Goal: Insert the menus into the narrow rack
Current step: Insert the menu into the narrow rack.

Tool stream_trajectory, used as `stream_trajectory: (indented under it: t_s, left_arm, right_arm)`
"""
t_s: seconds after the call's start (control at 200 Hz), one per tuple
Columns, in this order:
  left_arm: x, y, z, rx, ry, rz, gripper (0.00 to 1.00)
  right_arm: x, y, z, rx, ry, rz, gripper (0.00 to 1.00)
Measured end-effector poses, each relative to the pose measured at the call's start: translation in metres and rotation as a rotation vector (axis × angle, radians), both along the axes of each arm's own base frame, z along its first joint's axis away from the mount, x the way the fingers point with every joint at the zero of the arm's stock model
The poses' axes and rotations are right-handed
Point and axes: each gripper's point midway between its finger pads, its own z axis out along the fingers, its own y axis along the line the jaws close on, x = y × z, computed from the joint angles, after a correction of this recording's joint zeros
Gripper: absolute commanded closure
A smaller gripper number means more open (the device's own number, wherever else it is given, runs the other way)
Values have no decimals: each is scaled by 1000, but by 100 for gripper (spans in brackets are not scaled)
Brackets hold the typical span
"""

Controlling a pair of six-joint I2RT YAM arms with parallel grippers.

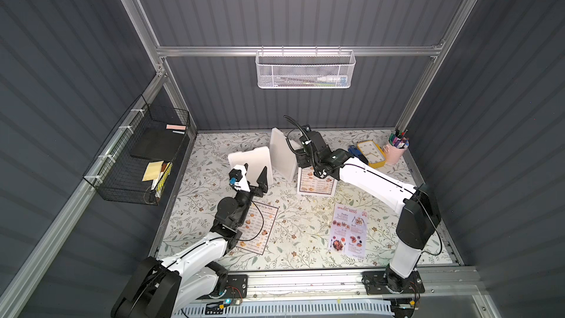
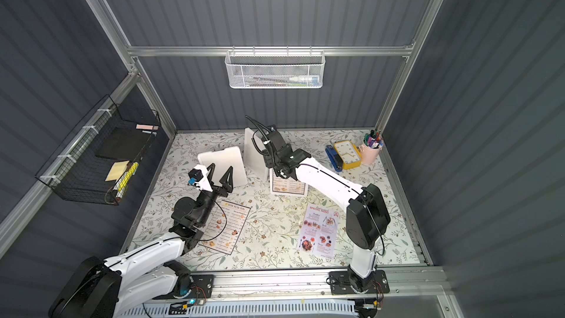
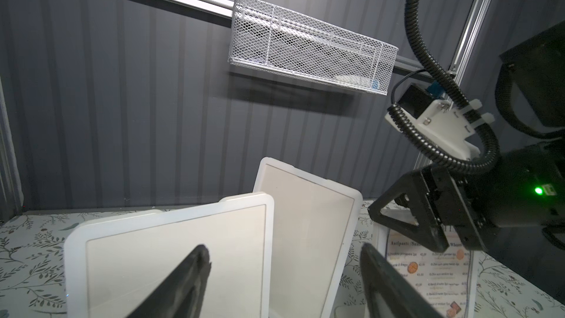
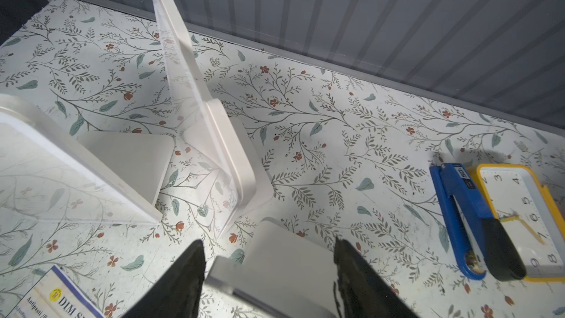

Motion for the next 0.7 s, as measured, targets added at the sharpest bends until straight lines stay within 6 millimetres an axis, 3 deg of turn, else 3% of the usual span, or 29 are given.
stream_trajectory:
  t_s: [0.155,0.325,0.45,0.545,0.7]
  left_arm:
    - [0,0,0,0,0,0,21]
    - [0,0,0,0,0,0,21]
    - [0,0,0,1,1,0,21]
    - [1,0,-1,2,3,0,21]
    - [1,-1,-2,3,5,-1,21]
  right_arm:
    - [-5,-2,11,14,-6,8,29]
    - [-9,-14,46,61,-60,-8,29]
    - [-6,-31,63,90,-91,-54,38]
    - [-1,-41,57,75,-88,-85,40]
    - [1,-42,23,25,-31,-92,41]
